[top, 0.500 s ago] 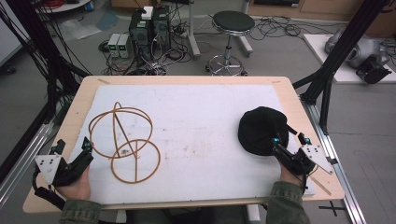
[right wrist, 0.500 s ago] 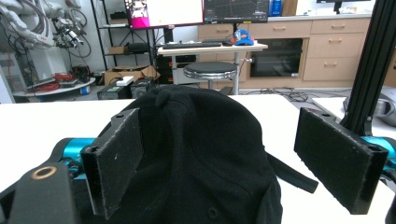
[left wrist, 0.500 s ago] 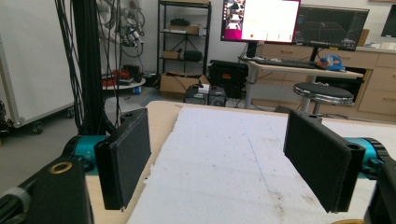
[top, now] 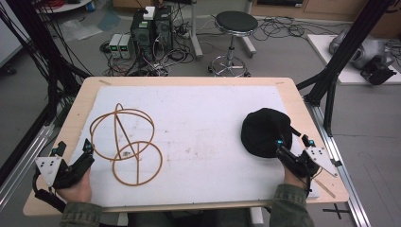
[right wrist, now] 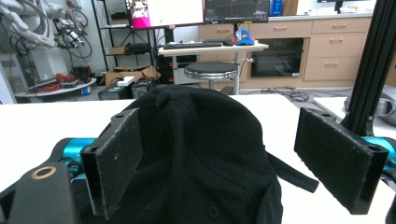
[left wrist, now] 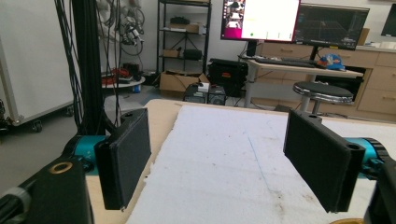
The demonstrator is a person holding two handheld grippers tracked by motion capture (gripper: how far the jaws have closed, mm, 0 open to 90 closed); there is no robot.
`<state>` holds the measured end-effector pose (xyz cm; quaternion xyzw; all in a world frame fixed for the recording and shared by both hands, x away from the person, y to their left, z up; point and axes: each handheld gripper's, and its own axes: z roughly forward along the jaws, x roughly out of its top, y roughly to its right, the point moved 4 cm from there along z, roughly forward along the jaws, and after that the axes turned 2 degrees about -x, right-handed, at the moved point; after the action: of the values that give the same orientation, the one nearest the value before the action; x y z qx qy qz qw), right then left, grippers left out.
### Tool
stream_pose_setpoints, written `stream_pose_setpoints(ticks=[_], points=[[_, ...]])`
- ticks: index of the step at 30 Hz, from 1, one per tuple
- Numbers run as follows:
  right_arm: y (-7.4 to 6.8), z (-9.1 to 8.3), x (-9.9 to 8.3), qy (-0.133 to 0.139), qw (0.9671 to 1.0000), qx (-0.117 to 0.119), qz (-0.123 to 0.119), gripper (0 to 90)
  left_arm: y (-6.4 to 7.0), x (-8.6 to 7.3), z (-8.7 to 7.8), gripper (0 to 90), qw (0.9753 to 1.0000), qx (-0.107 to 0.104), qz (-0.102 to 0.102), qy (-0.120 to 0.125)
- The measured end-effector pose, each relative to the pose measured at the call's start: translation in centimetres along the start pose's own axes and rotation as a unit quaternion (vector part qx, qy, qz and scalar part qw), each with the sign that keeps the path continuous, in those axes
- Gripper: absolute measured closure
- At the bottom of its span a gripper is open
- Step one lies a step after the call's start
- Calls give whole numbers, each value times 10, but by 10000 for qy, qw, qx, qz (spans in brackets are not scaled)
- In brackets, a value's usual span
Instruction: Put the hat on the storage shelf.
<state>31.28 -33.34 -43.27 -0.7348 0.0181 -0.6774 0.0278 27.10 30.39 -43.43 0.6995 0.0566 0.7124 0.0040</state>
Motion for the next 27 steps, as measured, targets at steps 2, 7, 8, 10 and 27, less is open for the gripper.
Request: stream_pose_setpoints(ticks=[2, 7, 8, 10, 27], points=[[1, 0, 0, 22, 10000, -10, -11, 151, 0, 0, 0, 233, 10000, 1, -12, 3], [0, 0, 0, 19, 10000, -3, 2, 151, 0, 0, 0, 233, 10000, -16, -14, -9], [0, 0, 0, 24, 10000, -6, -6, 151, 0, 0, 0, 233, 10000, -15, -14, -10], [0, 0, 0, 21, 10000, -4, 9, 152, 0, 0, 0, 233, 10000, -23, -18, -4], [-11, 17, -1, -172, 9994, 209, -230, 153, 3, -2, 1, 233, 9999, -94, -72, -91]])
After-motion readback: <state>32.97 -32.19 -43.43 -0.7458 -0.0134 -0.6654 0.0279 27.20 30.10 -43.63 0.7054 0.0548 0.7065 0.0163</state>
